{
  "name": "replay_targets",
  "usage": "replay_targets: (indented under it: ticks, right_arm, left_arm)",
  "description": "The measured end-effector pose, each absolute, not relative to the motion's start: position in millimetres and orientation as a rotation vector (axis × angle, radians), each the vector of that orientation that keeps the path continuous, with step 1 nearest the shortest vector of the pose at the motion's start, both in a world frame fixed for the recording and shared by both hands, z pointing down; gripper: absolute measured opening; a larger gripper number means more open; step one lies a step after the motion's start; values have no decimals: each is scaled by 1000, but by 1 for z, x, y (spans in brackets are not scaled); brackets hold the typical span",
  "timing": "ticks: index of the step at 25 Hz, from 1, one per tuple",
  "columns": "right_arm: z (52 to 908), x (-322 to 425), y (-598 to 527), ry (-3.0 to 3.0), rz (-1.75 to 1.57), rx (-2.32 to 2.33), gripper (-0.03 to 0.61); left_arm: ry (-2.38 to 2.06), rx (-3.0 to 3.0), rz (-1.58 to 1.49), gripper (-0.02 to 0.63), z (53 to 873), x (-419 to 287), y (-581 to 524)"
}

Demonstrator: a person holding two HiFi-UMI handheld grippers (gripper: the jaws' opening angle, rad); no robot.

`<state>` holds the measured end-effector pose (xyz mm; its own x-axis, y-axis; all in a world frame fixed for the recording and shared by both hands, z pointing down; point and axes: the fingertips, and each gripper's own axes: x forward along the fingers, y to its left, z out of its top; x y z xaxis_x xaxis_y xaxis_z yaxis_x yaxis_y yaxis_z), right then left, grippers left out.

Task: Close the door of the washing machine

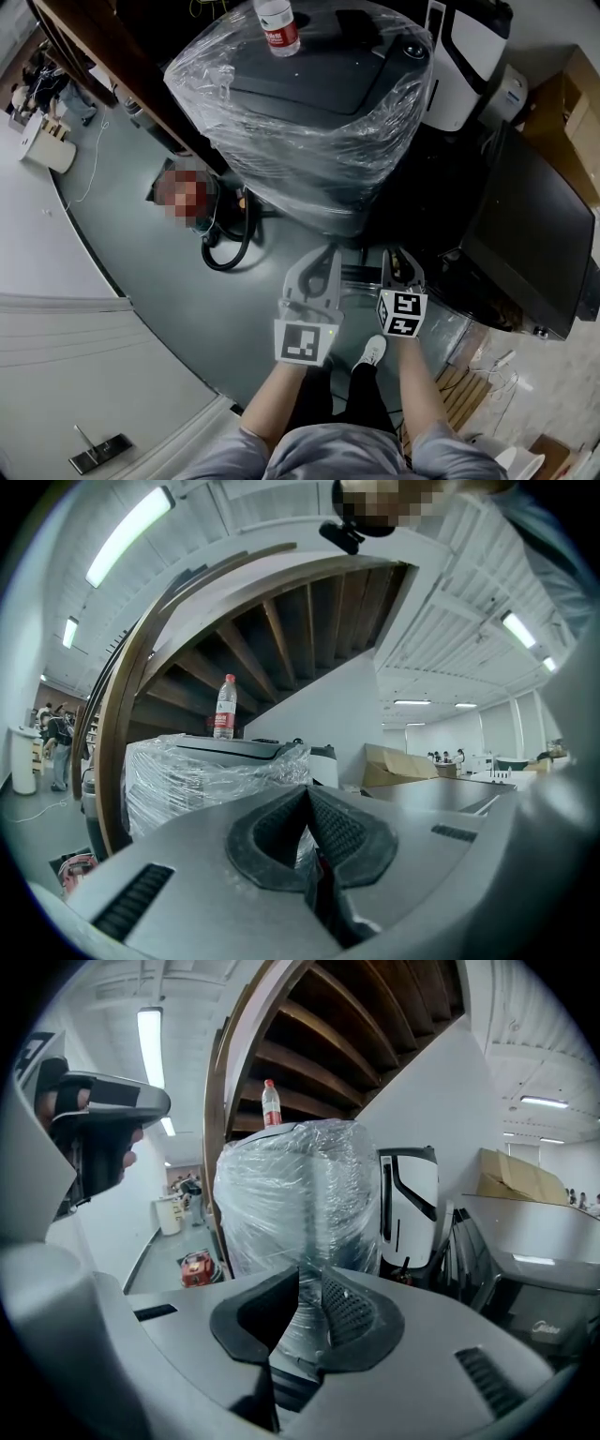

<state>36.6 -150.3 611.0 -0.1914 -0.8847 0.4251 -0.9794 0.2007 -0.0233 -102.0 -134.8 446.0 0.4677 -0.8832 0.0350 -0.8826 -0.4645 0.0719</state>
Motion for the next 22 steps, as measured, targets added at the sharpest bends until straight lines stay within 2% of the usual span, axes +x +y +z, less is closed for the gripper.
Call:
replay_targets:
  ticks: [22]
  right_arm:
    - [767, 22, -144, -1961, 500, 1519, 66]
  left_arm:
    - [-1594, 2581, 38, -2, 478, -119, -116]
